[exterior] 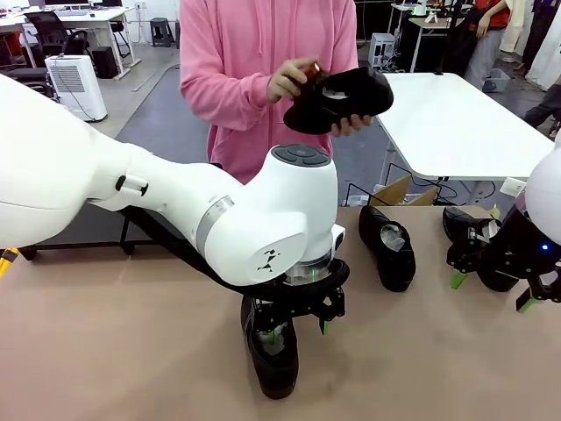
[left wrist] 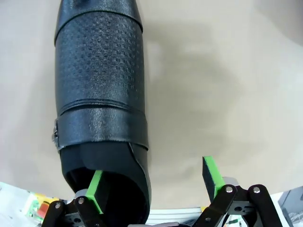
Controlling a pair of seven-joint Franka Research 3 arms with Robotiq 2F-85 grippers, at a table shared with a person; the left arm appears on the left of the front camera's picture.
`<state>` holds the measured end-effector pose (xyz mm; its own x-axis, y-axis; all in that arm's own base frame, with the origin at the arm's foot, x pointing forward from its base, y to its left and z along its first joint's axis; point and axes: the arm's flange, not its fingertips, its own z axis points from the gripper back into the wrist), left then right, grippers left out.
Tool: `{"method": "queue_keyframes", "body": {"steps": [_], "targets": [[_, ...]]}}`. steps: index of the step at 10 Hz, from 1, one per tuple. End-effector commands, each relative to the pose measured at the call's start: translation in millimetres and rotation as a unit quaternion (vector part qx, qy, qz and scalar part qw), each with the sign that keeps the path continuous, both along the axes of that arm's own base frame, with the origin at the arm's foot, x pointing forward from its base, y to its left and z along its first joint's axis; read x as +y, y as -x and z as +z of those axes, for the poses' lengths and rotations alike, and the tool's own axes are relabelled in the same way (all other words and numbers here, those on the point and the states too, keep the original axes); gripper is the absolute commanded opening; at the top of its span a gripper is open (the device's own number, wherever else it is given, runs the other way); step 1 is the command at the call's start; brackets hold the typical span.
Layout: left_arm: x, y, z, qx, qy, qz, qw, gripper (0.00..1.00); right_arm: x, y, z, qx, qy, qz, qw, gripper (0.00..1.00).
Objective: Organize the shoes by placing them on the stand.
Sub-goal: Place the Shoe from the middle of the table onto the Shoes Stand.
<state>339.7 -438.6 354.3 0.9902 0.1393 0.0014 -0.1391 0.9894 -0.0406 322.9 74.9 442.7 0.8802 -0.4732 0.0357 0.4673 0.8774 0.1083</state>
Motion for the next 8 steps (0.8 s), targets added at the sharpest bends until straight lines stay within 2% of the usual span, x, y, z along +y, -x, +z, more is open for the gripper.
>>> {"method": "queue_keyframes", "body": {"steps": [1, 6, 7, 8], "targets": [[-7.9, -5.5, -3.3, -0.004, -0.006, 0.005, 1.0, 0.92, 0.5, -1.6, -0.6, -0.004, 0.0, 0.005, 1.0, 1.0], [-6.3, -4.1, -7.3, 0.005, -0.019, 0.003, 1.0, 0.05, 0.5, -1.6, -0.6, -0.004, 0.0, 0.005, 1.0, 1.0], [-4.6, -3.6, -6.0, 0.003, -0.016, 0.001, 1.0, 0.0, 0.5, -1.6, -0.6, -0.004, 0.0, 0.005, 1.0, 1.0], [-1.8, -2.7, -5.3, 0.002, -0.017, 0.001, 1.0, 0.0, 0.5, -1.6, -0.6, -0.004, 0.0, 0.005, 1.0, 1.0]]}}
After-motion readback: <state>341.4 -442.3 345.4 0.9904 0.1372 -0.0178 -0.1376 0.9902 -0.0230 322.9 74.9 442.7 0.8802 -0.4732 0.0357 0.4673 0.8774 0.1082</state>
